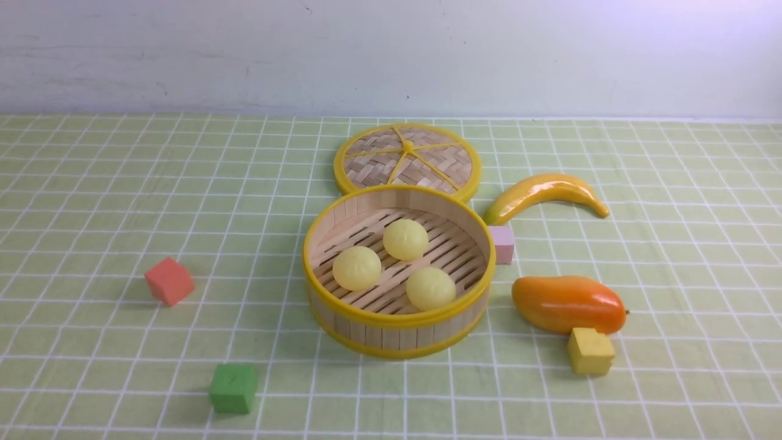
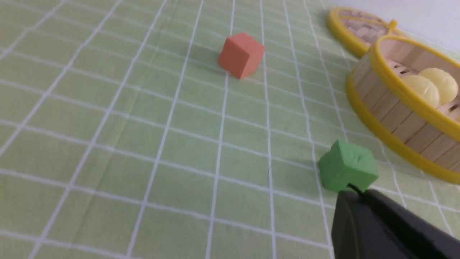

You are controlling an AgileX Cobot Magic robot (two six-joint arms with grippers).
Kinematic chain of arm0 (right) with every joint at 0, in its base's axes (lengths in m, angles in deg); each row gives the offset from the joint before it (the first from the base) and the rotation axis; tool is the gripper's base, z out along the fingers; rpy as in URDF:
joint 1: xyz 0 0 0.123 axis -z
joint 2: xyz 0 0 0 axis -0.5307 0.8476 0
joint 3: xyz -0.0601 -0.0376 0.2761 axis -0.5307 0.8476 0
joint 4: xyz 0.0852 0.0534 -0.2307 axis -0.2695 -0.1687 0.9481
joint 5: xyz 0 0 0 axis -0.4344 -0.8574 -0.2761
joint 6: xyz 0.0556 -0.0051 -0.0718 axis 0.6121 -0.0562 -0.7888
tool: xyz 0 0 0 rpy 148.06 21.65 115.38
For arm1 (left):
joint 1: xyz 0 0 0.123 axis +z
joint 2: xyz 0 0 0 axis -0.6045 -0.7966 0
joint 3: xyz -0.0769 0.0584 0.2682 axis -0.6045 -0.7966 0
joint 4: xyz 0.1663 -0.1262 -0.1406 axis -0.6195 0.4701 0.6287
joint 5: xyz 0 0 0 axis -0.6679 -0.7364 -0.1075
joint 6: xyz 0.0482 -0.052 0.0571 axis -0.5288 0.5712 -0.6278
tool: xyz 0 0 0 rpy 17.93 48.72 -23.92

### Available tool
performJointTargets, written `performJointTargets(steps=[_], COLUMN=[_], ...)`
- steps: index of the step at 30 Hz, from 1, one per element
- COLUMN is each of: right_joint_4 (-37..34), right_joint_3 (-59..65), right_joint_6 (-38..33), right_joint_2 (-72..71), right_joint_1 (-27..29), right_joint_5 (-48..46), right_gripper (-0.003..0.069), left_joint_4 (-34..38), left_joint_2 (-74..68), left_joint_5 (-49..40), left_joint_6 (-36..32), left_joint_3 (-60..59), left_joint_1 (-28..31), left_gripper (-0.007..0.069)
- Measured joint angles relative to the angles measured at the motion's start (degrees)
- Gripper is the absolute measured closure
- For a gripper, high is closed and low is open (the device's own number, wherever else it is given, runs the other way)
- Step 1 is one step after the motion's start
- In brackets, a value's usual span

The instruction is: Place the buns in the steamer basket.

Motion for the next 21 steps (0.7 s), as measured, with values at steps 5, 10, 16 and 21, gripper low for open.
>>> performJointTargets(steps=[5, 10, 16, 21], right_joint_4=[0.0, 0.0, 0.0, 0.0], right_joint_3=[0.0, 0.0, 0.0, 0.0], right_joint_6=[0.0, 0.0, 0.0, 0.0], right_joint_2=[0.0, 0.0, 0.0, 0.0], right_joint_1=[0.0, 0.0, 0.0, 0.0], right_joint_5=[0.0, 0.0, 0.0, 0.0], right_gripper=[0.0648, 0.0643, 0.0638, 0.0633], left_joint_4=[0.0, 0.0, 0.0, 0.0], left_joint_2=[0.0, 0.0, 0.0, 0.0], left_joint_5=[-0.6, -0.6, -0.6, -0.6], left_joint_6=[1.0, 1.1, 1.1, 1.1], left_joint_3=[-0.2, -0.2, -0.2, -0.2], left_joint_1=[0.0, 0.0, 0.0, 0.0], left_gripper=[0.0638, 0.0638, 0.0638, 0.0638])
